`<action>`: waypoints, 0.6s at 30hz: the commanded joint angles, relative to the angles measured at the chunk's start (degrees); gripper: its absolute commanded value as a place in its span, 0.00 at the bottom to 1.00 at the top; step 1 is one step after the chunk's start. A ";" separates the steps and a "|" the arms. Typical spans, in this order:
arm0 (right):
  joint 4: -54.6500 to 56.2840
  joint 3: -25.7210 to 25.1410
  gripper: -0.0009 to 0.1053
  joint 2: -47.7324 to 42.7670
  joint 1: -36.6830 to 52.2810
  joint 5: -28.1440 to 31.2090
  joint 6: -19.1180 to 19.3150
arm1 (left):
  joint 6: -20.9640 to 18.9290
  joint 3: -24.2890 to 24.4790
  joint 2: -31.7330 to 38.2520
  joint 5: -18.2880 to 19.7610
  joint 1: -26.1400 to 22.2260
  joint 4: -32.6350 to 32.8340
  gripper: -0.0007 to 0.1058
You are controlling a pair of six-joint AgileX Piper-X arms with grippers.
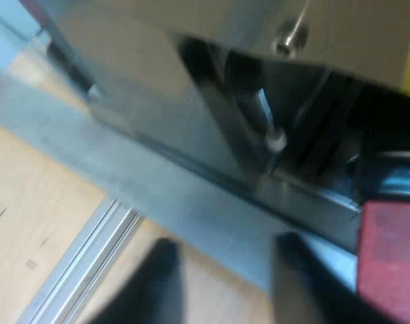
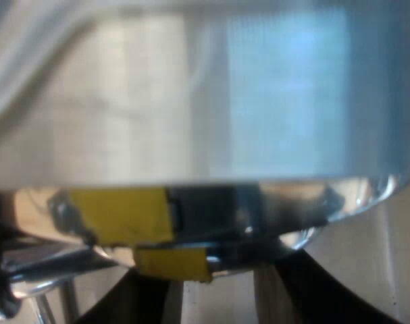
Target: Put the handle in the coffee machine
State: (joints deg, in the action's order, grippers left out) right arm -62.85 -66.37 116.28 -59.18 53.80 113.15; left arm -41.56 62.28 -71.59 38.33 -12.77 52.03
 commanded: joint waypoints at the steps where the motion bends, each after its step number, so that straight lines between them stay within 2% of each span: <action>1: -6.34 -0.82 0.27 -1.80 0.32 0.40 0.27 | -0.58 0.43 0.56 -4.25 1.74 -1.48 0.01; 2: -6.34 -0.82 0.27 -1.80 0.32 0.40 0.27 | -0.58 0.43 0.56 -5.26 2.72 -2.03 0.01; 8: -6.34 -0.82 0.27 -1.80 0.32 0.40 0.27 | -1.01 0.43 -0.90 -5.52 3.76 -0.88 0.01; 11: -6.34 -0.82 0.27 -1.80 0.32 0.40 0.27 | -0.98 0.43 -5.29 -6.62 3.75 2.88 0.01; 18: -6.34 -0.82 0.27 -1.80 0.32 0.40 0.27 | 0.72 0.57 -6.03 -6.18 3.75 6.15 0.01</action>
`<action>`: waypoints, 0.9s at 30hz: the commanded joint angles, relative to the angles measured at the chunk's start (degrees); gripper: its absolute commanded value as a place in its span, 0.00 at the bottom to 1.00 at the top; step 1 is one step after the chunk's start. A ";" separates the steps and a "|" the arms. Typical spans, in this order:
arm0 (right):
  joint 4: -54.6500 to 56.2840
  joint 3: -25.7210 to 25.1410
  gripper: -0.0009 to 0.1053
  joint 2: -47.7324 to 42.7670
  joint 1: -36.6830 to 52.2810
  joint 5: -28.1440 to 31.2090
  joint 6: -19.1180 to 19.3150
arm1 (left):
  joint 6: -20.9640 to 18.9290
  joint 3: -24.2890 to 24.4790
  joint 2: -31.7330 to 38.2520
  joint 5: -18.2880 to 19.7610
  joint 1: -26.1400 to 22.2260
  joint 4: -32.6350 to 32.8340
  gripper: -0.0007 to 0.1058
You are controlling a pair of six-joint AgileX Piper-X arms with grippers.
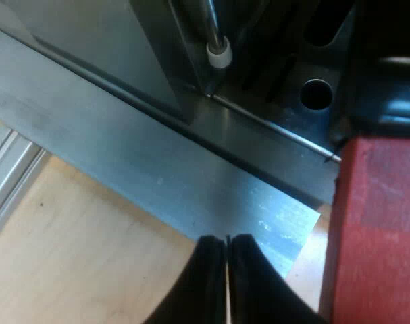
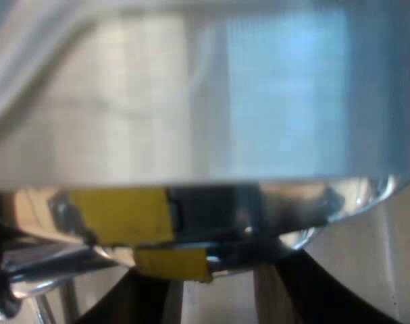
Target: Put the handle in the coffee machine
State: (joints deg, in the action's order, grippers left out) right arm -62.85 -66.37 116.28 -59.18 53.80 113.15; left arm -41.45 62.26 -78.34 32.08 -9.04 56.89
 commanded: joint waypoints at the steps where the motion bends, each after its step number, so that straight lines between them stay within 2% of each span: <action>1: -6.34 -0.82 0.27 -1.80 0.32 0.40 0.27 | 0.71 0.64 0.72 0.07 0.02 1.30 0.01; 4: -6.34 -0.82 0.27 -1.80 0.32 0.40 0.27 | 2.12 1.23 0.72 0.06 0.02 3.15 0.01; 5: -6.34 -0.82 0.27 -1.80 0.32 0.40 0.27 | 3.45 2.19 0.72 1.19 0.02 6.44 0.01; 11: -6.34 -0.82 0.27 -1.80 0.32 0.40 0.27 | 6.56 2.43 0.72 4.08 0.02 14.22 0.01; 17: -6.34 -0.82 0.27 -1.80 0.32 0.40 0.27 | 9.63 2.43 0.82 5.77 0.02 19.37 0.01; 25: -6.34 -0.82 0.27 -1.80 0.32 0.40 0.27 | 10.07 2.43 0.82 6.98 0.70 21.78 0.01; 26: -6.34 -0.82 0.27 -1.80 0.32 0.40 0.27 | 10.07 2.43 0.82 7.88 3.82 22.85 0.01; 27: -6.34 -0.82 0.27 -1.80 0.32 0.40 0.27 | 10.07 2.43 0.82 7.88 4.40 22.88 0.01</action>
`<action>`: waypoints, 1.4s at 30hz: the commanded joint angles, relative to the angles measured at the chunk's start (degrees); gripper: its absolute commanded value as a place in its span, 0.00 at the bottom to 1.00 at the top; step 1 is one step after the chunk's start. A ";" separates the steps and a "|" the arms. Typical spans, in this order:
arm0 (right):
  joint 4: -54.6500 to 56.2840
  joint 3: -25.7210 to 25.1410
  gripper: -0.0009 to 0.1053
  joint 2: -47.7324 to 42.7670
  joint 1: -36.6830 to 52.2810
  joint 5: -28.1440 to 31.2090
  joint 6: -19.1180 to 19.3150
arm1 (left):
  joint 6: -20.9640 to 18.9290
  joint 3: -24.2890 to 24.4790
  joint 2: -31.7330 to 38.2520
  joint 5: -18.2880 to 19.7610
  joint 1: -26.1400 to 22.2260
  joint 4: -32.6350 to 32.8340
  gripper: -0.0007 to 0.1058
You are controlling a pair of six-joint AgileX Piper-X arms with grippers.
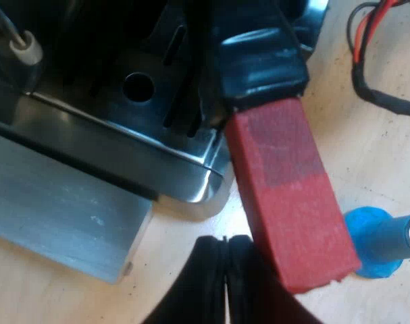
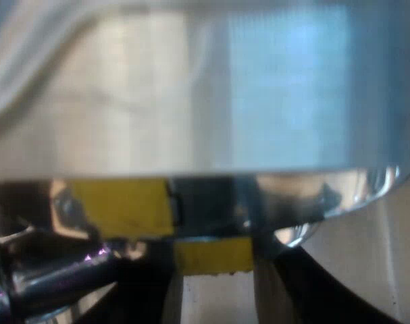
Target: Put the handle in the coffee machine
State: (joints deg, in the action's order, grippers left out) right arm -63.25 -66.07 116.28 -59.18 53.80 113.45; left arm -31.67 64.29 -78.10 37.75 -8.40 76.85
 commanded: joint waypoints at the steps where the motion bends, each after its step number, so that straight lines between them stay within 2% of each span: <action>1: -5.94 -1.13 0.27 -1.80 0.32 0.40 -0.03 | 0.29 0.40 0.58 2.10 4.89 2.91 0.01; 6: -2.87 -1.13 0.27 -1.80 -0.53 0.40 -0.03 | 0.29 0.40 0.58 2.10 7.25 2.91 0.01; 11: 3.12 -0.91 0.23 -2.19 -1.66 1.23 -5.72 | 0.29 0.24 0.58 1.57 7.55 2.91 0.01; 13: 5.68 -0.33 0.22 -2.77 -1.66 1.24 -7.02 | 0.29 0.04 0.58 0.76 7.55 3.86 0.01; 16: 9.86 0.99 0.22 -4.04 -1.66 -0.06 -9.76 | 0.29 0.04 0.58 1.63 7.55 4.17 0.01; 19: 11.10 1.32 0.22 -4.41 -1.66 -0.57 -10.62 | 0.29 0.04 0.58 1.63 7.55 4.17 0.01; 23: 19.55 3.48 0.22 -7.10 -1.66 -4.12 -15.31 | -0.31 0.04 0.58 4.25 7.55 4.31 0.01; 28: 26.75 7.60 0.22 -9.92 -2.82 -7.41 -20.83 | -0.56 0.04 0.58 5.21 7.55 4.61 0.01; 29: 27.69 9.64 0.22 -11.37 -3.98 -9.47 -20.83 | -0.56 0.04 0.58 5.33 7.55 4.61 0.01; 31: 29.12 11.52 0.22 -13.02 -5.52 -9.66 -21.50 | -0.56 0.04 0.58 6.04 7.55 4.76 0.01; 39: 33.92 15.28 0.22 -18.52 -8.65 -10.16 -22.05 | -0.56 -0.08 0.58 7.27 7.55 5.94 0.01; 42: 41.05 15.61 0.22 -22.87 -9.83 -12.84 -26.09 | -0.56 -0.53 0.79 7.96 7.55 5.94 0.01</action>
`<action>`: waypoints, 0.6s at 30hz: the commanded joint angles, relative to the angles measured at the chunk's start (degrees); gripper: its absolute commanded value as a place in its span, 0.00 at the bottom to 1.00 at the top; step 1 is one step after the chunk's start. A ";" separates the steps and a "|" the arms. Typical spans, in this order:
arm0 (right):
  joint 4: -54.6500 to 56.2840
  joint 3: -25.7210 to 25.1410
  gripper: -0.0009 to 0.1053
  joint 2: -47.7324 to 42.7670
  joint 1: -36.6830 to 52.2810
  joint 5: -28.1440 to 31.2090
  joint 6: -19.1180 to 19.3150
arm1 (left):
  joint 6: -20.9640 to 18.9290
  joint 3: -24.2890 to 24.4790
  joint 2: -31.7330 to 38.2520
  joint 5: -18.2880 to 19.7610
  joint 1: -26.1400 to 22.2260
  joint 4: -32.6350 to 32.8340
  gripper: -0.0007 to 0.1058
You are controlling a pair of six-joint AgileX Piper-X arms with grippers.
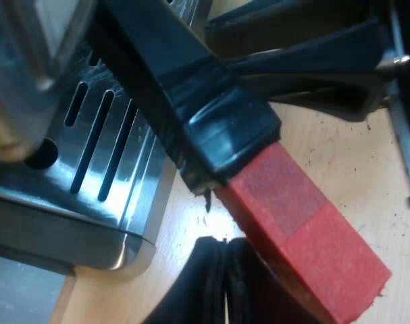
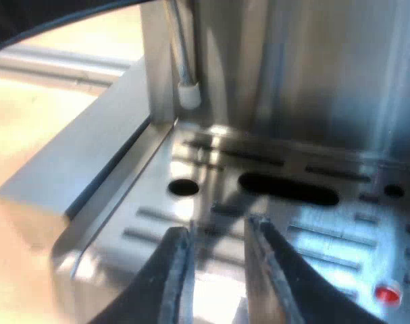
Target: Put the handle in the coffee machine
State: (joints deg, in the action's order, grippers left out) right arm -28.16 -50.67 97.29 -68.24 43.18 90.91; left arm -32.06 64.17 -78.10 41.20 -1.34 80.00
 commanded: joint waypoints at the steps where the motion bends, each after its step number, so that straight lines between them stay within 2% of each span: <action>1: 6.96 0.21 0.22 -4.39 -0.80 -2.61 -4.03 | -0.18 -0.77 0.86 4.61 0.49 2.79 0.01; 3: 8.33 0.21 0.22 -5.19 -0.95 -3.46 -4.99 | -0.18 -1.19 1.13 4.64 0.49 2.79 0.01; 5: 16.04 0.21 0.22 -9.81 -1.81 -7.73 -7.16 | 0.19 -3.14 2.39 4.79 0.49 2.64 0.01; 9: 22.62 0.21 0.22 -14.93 -2.96 -8.81 -7.15 | 0.21 -5.01 3.78 5.16 0.49 2.38 0.01; 18: 31.02 0.21 0.22 -25.38 -5.48 -8.80 -7.15 | 0.10 -5.13 3.98 7.83 0.72 2.28 0.01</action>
State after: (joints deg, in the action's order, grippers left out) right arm 2.24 -50.30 72.15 -73.73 34.12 83.58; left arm -32.06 59.22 -75.05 43.32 -1.34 79.10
